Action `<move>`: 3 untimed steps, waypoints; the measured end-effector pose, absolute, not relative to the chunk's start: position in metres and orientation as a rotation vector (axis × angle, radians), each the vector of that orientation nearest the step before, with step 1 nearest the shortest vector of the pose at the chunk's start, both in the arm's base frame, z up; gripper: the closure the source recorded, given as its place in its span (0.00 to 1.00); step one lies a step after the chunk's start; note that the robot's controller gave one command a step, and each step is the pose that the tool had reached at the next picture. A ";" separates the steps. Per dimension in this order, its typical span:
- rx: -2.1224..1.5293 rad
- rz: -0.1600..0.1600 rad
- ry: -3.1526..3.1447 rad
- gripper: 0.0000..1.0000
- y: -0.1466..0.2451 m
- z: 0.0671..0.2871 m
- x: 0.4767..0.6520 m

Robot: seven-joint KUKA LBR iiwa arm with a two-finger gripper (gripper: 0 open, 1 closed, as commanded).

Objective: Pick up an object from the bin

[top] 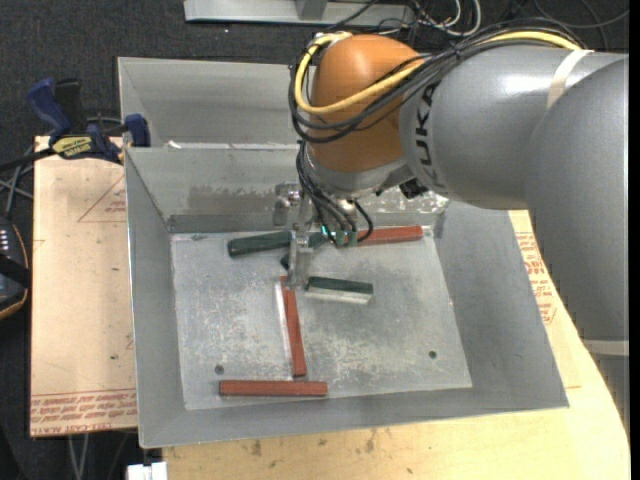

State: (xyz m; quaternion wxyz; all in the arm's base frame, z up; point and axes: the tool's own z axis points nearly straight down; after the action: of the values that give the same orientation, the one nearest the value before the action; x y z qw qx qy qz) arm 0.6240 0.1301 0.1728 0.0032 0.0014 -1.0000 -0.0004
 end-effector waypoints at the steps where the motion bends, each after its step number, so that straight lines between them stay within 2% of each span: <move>1: 0.001 -0.002 -3.143 0.00 0.130 0.177 0.626; 2: -0.188 -0.004 -3.142 0.00 0.128 0.139 0.639; 3: -0.313 -0.001 -3.124 0.00 0.124 0.108 0.640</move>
Offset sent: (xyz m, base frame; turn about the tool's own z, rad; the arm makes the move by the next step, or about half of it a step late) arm 0.0329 -0.0052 -0.1028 0.3163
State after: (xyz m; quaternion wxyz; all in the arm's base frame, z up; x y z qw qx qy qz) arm 0.6403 0.1242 0.1080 0.0009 -0.0998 -0.9950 -0.0004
